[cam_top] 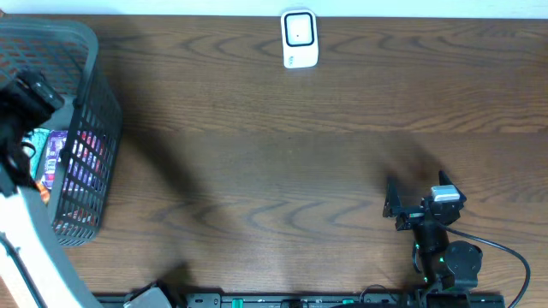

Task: Scan the item barcode
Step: 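Grasp the purple snack bag in the basket with the left gripper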

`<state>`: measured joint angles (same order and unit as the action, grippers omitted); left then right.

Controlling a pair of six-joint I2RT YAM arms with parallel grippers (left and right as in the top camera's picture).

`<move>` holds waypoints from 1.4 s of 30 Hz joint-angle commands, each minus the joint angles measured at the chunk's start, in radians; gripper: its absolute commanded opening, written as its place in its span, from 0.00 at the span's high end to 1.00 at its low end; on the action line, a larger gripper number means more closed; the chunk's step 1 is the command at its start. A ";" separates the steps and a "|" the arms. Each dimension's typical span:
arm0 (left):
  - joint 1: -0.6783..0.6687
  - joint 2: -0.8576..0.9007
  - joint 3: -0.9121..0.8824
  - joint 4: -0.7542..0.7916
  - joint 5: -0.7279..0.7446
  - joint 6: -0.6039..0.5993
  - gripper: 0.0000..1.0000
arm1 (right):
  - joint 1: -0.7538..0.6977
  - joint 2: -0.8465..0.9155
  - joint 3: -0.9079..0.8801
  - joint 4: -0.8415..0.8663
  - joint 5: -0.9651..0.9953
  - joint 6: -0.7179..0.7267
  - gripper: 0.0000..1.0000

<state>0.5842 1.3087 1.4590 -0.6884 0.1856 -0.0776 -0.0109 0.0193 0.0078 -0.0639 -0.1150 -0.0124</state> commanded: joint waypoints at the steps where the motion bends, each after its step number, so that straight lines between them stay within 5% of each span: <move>1: 0.005 0.086 -0.004 -0.025 -0.158 0.021 0.02 | -0.012 -0.003 -0.002 -0.003 0.005 -0.011 0.01; 33: 0.056 0.688 -0.033 -0.185 0.008 0.182 0.01 | -0.012 -0.002 -0.002 -0.003 0.005 -0.011 0.01; 36: 0.056 0.735 -0.033 -0.182 0.007 0.183 0.15 | -0.012 -0.002 -0.002 -0.003 0.005 -0.011 0.01; 39: 0.056 0.758 -0.033 -0.182 0.006 0.182 0.55 | -0.012 -0.002 -0.002 -0.003 0.005 -0.011 0.01; 42: 0.056 0.754 -0.030 -0.179 0.006 0.182 0.78 | -0.012 -0.002 -0.002 -0.003 0.005 -0.011 0.01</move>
<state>0.6407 1.9591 1.4818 -0.8658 0.1978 0.0963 -0.0109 0.0193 0.0078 -0.0639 -0.1150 -0.0120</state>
